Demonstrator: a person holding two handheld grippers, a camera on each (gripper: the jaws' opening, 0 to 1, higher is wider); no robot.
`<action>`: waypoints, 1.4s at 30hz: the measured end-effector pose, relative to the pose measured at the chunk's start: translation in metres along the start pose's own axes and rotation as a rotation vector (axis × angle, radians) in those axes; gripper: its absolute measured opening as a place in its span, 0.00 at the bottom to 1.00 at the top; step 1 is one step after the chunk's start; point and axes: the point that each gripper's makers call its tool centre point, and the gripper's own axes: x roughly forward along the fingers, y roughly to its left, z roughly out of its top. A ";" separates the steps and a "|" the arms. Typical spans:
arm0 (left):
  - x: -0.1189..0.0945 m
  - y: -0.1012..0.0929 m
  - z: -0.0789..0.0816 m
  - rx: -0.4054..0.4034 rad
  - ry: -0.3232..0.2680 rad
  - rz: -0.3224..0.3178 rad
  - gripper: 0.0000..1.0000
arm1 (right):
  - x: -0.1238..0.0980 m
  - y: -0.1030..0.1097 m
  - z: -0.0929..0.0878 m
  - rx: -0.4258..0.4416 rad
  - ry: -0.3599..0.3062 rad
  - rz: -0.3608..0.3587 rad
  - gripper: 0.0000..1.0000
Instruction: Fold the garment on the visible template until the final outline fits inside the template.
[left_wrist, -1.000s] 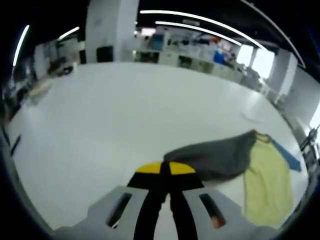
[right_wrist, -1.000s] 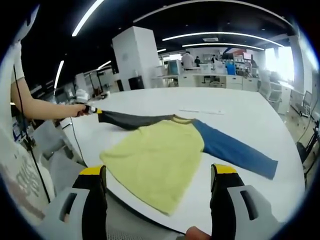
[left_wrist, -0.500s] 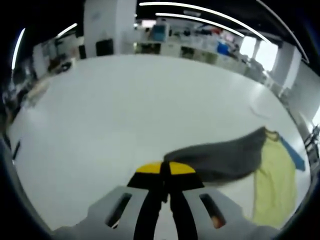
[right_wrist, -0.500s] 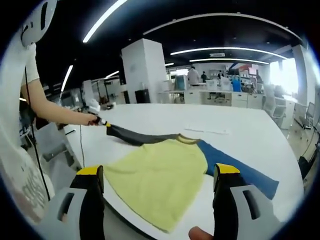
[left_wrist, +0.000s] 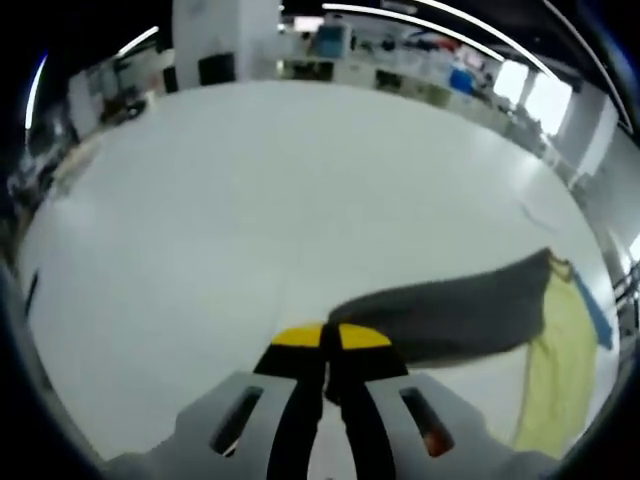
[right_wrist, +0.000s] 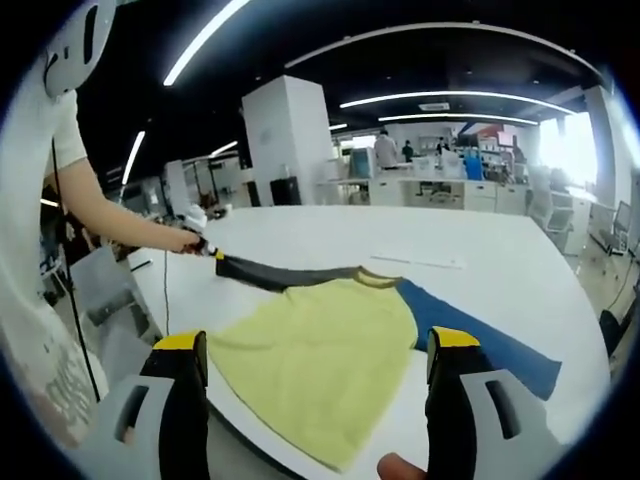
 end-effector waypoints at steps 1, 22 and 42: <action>0.002 0.000 -0.001 0.001 0.007 0.000 0.00 | 0.001 0.000 0.001 -0.001 -0.002 0.002 0.90; 0.006 0.028 -0.012 0.014 0.029 0.089 0.23 | 0.014 0.007 -0.001 0.009 0.010 0.028 0.90; -0.066 -0.035 -0.046 0.158 -0.097 -0.026 0.64 | 0.010 0.015 0.008 0.002 -0.053 0.051 0.89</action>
